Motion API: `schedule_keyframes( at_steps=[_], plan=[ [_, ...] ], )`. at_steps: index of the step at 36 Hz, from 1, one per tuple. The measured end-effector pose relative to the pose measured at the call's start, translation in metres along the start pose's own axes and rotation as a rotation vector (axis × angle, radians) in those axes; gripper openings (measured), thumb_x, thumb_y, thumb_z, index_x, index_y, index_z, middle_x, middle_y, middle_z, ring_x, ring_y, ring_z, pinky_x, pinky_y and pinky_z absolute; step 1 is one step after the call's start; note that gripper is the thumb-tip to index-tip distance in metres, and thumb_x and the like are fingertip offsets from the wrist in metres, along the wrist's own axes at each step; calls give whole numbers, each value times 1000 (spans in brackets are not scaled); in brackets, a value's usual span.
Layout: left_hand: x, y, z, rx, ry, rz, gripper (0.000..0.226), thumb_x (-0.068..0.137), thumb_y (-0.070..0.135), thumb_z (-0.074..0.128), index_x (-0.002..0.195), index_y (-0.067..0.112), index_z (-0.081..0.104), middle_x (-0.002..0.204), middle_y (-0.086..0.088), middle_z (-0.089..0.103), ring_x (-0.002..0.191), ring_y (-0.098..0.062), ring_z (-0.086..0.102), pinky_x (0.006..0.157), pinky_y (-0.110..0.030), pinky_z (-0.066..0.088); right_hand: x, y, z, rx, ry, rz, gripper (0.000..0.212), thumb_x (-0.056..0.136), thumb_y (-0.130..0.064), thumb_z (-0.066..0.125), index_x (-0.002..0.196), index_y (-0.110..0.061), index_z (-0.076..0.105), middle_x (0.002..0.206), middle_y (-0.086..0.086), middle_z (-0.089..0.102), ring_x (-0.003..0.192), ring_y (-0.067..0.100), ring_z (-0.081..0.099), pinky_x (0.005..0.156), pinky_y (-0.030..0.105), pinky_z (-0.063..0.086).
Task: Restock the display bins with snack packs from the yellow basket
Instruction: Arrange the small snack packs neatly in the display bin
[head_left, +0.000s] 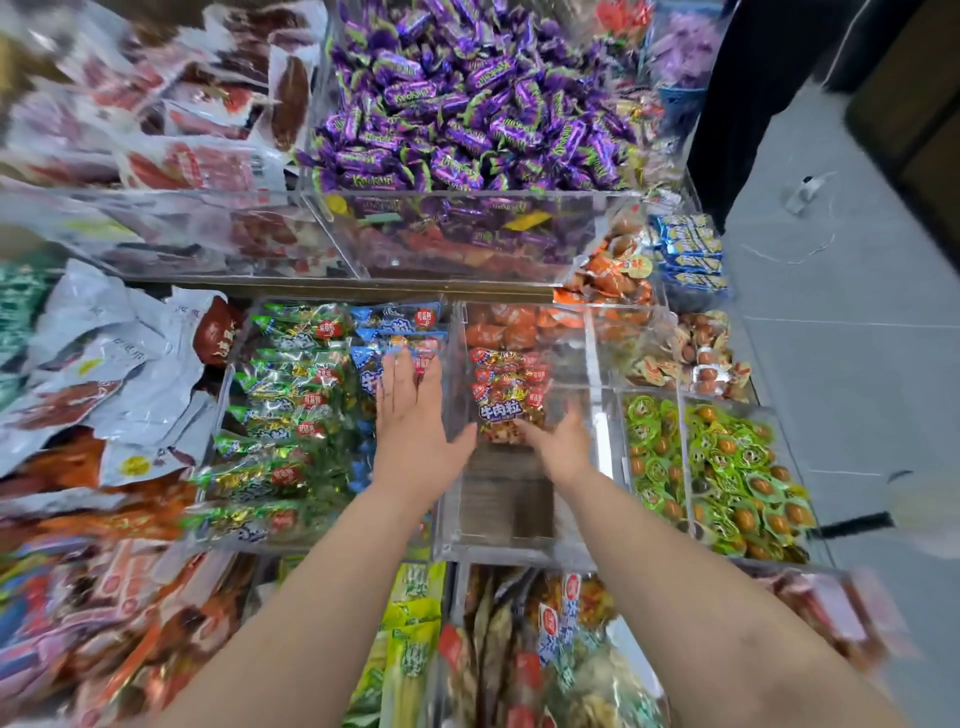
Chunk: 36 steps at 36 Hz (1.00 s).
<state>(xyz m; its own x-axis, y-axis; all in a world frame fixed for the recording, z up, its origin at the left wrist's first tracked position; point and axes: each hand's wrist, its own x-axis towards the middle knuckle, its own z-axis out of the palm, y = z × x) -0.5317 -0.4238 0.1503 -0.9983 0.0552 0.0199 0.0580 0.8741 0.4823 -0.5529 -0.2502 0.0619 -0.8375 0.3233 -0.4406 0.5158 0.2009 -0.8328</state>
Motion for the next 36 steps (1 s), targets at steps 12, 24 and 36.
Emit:
schedule_keyframes(
  at_steps=[12,24,36],
  plan=[
    [-115,29,9,-128,-52,158,18,86,24,57,96,16,69,75,-2,65,81,-29,62,70,-36,48,-124,-6,-89,195,22,-75,8,88,-17,61,92,-24,62,86,-5,62,82,13,57,81,31,47],
    [-208,-10,65,49,-880,319,16,95,31,52,98,22,65,90,1,65,90,-22,63,68,-27,41,-278,169,-86,297,334,395,16,90,-5,50,82,-8,64,62,3,51,55,19,46,45,22,33],
    [-292,-33,106,385,-1295,362,39,93,4,46,57,16,36,60,-4,35,63,-15,36,64,-29,25,-489,347,-51,578,451,1042,21,96,-17,46,77,-10,52,70,6,54,58,16,50,53,22,34]
  ],
)
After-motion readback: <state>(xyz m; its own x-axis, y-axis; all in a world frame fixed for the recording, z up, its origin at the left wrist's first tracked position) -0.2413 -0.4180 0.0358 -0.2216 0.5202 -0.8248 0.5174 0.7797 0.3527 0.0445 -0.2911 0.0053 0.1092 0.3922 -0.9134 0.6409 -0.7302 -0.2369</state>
